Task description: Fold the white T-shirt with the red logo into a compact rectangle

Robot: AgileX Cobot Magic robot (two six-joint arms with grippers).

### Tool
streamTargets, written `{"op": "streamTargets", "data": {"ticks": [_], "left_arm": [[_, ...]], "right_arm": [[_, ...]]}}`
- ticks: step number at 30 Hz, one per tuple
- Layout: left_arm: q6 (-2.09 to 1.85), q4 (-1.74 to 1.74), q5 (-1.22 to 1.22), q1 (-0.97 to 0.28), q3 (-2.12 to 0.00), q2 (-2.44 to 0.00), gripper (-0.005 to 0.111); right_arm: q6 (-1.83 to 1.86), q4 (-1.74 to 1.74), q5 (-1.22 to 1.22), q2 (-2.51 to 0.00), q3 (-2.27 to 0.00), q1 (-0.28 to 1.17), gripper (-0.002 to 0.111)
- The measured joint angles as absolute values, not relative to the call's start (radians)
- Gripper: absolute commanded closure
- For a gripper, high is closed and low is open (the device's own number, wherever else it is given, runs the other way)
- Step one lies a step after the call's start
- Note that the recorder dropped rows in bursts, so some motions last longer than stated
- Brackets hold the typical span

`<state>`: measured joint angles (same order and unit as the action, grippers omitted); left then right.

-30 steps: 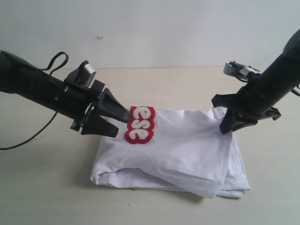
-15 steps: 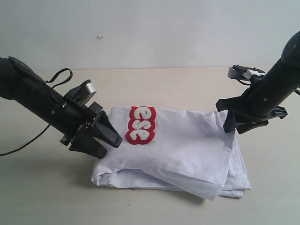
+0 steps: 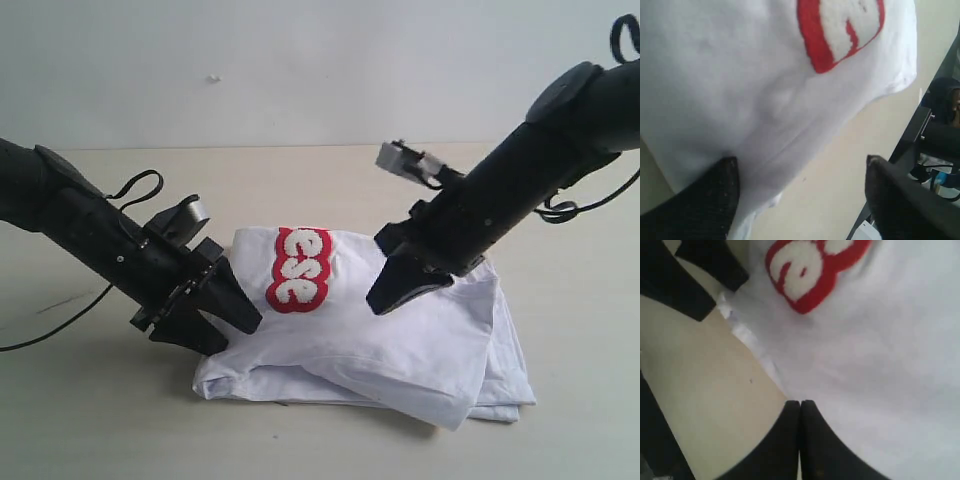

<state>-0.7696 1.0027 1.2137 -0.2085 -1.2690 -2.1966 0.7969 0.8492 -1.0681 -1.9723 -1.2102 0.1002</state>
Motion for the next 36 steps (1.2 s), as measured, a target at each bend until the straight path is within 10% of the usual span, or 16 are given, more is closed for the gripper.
{"op": "streamTargets", "data": {"ticks": [13,25,28,32,36], "left_arm": [[-0.77,1.003,1.214,-0.209,-1.269,-2.197,0.038],[-0.752,1.084,1.214,-0.103,-1.269,-2.104,0.038],[-0.77,1.149,1.214,-0.121,-1.269,-2.081,0.052],[-0.801,1.209,1.214,-0.188,-1.269,-2.061,0.1],[-0.869,1.234,1.214,-0.257,-1.269,-2.059,0.107]], "right_arm": [[0.19,0.128,-0.976,-2.04,-1.212,0.147,0.108],[0.191,0.19,-0.942,-2.01,-1.212,0.147,0.108],[0.217,0.239,-0.929,-2.006,-1.212,0.147,0.108],[0.225,0.244,-0.901,-1.971,-1.212,0.147,0.108],[0.225,0.236,-0.854,-1.902,-1.212,0.147,0.108]]}}
